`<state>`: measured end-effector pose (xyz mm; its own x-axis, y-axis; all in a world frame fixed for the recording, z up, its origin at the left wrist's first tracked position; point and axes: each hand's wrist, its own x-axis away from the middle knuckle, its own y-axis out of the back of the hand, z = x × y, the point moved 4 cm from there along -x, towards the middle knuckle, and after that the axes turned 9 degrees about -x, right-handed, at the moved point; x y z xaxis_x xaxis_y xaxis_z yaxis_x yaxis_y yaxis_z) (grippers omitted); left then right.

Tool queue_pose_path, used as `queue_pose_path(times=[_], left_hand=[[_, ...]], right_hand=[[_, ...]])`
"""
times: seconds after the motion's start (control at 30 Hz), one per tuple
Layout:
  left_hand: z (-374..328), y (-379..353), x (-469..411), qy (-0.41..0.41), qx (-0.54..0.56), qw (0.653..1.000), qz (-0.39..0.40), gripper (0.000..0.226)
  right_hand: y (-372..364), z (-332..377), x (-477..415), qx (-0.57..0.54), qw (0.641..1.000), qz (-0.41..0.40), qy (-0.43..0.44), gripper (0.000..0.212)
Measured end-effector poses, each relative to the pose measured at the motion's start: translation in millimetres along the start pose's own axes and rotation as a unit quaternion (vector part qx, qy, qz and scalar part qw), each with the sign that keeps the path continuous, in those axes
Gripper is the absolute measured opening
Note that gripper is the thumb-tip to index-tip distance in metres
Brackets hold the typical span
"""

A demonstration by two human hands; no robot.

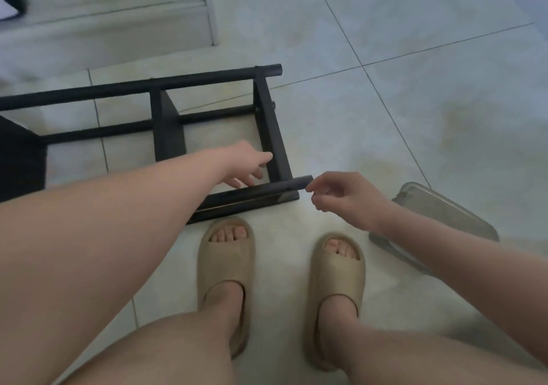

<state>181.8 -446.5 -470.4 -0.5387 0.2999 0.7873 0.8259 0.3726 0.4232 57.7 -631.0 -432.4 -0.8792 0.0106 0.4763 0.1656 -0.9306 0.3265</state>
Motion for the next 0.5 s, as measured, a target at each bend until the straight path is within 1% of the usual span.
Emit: queue_pose_path(times=[0.1, 0.17, 0.23, 0.37, 0.43, 0.5], left_hand=[[1.6, -19.6, -21.9, -0.044, 0.004, 0.999, 0.004, 0.049], [2.9, -30.5, -31.8, -0.063, 0.050, 0.996, 0.026, 0.047], [3.4, -37.6, -36.7, -0.063, 0.104, 0.991, 0.048, 0.046], [4.7, -44.4, -49.1, -0.093, 0.076, 0.993, 0.023, 0.042], [6.6, -44.4, -51.7, -0.103, 0.086, 0.991, 0.012, 0.040], [8.3, -45.6, -50.9, -0.104, 0.087, 0.991, 0.003, 0.040]], right_hand=[[-9.8, -17.3, -4.0, -0.065, 0.998, -0.001, 0.013, 0.023], [-16.6, -28.8, -8.4, -0.094, 0.995, -0.021, 0.026, 0.026], [-23.5, -38.8, -11.5, -0.122, 0.991, -0.040, 0.041, 0.026], [-32.5, -50.2, -16.3, -0.140, 0.983, -0.077, 0.095, 0.015], [-34.1, -53.8, -18.4, -0.146, 0.979, -0.093, 0.103, 0.010], [-35.3, -56.7, -19.0, -0.136, 0.981, -0.090, 0.106, 0.008]])
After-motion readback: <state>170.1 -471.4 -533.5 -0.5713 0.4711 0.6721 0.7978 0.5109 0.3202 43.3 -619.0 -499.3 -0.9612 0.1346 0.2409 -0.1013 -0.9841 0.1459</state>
